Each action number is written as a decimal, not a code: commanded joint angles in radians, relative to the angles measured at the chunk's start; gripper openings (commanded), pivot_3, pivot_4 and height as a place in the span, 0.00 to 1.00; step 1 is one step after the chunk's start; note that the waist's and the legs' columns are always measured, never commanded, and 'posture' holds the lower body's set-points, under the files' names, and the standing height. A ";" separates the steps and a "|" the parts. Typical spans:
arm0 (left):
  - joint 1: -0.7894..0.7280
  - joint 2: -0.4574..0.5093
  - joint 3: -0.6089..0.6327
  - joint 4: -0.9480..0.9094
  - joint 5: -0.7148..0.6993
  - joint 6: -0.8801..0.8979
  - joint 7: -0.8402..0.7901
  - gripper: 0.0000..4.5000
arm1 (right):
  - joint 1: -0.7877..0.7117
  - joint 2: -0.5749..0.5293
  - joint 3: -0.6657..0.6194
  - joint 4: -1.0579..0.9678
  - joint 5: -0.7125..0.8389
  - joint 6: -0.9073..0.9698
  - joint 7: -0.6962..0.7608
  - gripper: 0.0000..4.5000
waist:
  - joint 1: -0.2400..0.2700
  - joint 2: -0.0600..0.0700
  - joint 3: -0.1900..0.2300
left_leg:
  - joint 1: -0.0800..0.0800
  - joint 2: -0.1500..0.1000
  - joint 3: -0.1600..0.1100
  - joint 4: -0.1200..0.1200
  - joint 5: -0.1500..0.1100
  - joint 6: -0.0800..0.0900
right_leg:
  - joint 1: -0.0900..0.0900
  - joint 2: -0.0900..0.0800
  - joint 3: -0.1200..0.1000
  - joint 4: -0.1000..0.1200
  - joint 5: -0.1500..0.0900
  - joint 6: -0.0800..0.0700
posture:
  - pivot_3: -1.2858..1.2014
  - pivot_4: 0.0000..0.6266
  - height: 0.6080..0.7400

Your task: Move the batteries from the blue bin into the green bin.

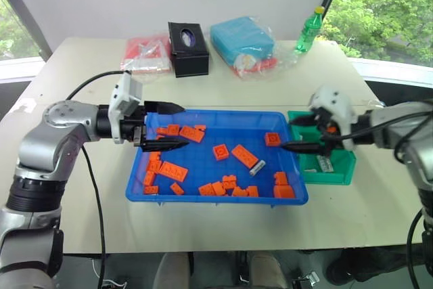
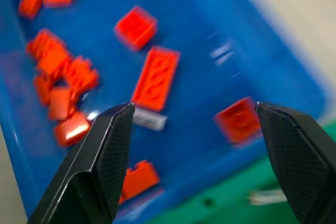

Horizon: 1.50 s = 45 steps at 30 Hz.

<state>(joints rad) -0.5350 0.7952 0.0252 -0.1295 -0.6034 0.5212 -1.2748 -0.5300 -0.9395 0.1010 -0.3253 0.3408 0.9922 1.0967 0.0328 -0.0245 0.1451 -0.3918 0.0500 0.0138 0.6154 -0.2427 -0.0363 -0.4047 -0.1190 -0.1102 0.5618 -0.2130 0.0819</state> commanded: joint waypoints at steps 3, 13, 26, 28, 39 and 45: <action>0.054 0.033 0.070 -0.105 -0.047 0.034 0.036 1.00 | 0.023 0.149 -0.034 -0.105 0.021 0.170 -0.216 1.00 | 0.004 -0.001 -0.001 | 0.000 0.000 0.001 0.000 0.000 0.000 | 0.001 0.000 0.000 0.001 0.001 -0.001 | 0.52 0.24 0.95; 0.062 0.041 0.071 -0.130 -0.066 0.063 0.044 1.00 | 0.112 0.440 -0.160 -0.282 0.036 0.601 -0.525 1.00 | 0.008 -0.001 -0.001 | 0.000 0.001 0.000 0.001 0.000 0.000 | -0.001 0.000 0.000 0.001 0.001 -0.002 | 0.52 0.24 0.95; 0.004 0.022 0.030 -0.088 -0.054 0.047 0.025 1.00 | 0.170 0.441 -0.076 -0.274 0.032 0.528 -0.644 1.00 | 0.007 -0.001 -0.001 | 0.000 0.001 0.000 0.001 0.000 0.000 | -0.001 0.000 0.000 0.001 0.001 -0.001 | 0.52 0.24 0.95; -0.001 0.020 0.028 -0.083 -0.051 0.045 0.024 1.00 | 0.176 0.418 -0.053 -0.266 0.032 0.500 -0.642 1.00 | 0.007 -0.001 -0.001 | 0.000 0.001 0.000 0.001 0.000 0.000 | -0.001 0.000 0.000 0.001 0.001 -0.001 | 0.52 0.24 0.95; -0.015 0.008 0.034 -0.072 -0.040 0.036 0.030 1.00 | 0.184 0.370 0.028 -0.182 0.033 0.397 -0.638 1.00 | 0.008 -0.001 -0.001 | 0.000 0.001 0.000 0.001 0.000 0.000 | -0.001 0.000 0.000 0.000 0.001 -0.001 | 0.52 0.24 0.95; -0.013 0.007 0.040 -0.068 -0.039 0.030 0.038 1.00 | 0.183 0.365 0.033 -0.194 0.046 0.391 -0.635 0.71 | 0.006 -0.001 -0.001 | 0.000 0.001 0.000 0.001 0.000 0.000 | -0.001 0.000 0.000 0.000 0.001 -0.001 | 0.52 0.24 0.95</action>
<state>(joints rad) -0.5258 0.8027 0.0475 -0.1912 -0.6413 0.5703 -1.2377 -0.3519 -0.5594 0.1442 -0.5136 0.3820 1.3802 0.4636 0.0393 -0.0257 0.1440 -0.3916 0.0507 0.0139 0.6164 -0.2428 -0.0362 -0.4054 -0.1187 -0.1104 0.5620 -0.2123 0.0809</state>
